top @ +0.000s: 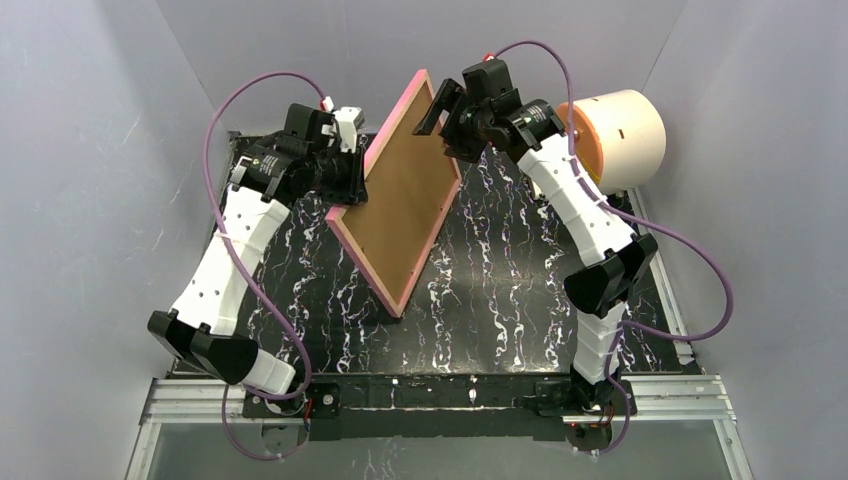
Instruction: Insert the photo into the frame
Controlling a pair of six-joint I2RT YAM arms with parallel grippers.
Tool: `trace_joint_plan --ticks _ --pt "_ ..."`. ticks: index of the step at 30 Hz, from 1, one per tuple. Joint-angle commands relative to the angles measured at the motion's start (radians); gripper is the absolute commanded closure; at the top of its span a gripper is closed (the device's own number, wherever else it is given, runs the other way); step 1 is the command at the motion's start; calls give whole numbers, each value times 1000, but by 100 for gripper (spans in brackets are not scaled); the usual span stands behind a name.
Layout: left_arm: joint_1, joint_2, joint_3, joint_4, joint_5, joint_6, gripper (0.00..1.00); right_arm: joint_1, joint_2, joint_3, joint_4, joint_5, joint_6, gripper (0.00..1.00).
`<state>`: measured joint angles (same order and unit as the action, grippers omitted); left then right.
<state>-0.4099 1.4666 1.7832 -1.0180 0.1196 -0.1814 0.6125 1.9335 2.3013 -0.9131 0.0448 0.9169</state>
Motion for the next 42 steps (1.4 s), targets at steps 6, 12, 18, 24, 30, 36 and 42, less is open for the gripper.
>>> trace_joint_plan --ticks 6,12,18,24,30,36,42 --pt "4 -30 105 96 -10 96 98 -6 -22 -36 146 -148 -4 11" --pt "-74 -52 87 111 -76 139 98 -8 -30 -77 223 -189 52 11" --pt "-198 -62 41 127 -183 130 99 -15 56 112 -6 -90 103 10" --pt "-292 -62 23 162 -201 82 96 -28 6 19 -55 -69 103 7" --pt "-332 -73 -8 178 -151 84 84 -28 0 3 -136 -67 64 13" --pt "-333 -89 -33 197 -121 86 53 -32 -37 2 -173 -19 28 35" --pt "-333 -148 -92 307 -23 60 21 -47 -86 -31 -216 -15 -3 45"
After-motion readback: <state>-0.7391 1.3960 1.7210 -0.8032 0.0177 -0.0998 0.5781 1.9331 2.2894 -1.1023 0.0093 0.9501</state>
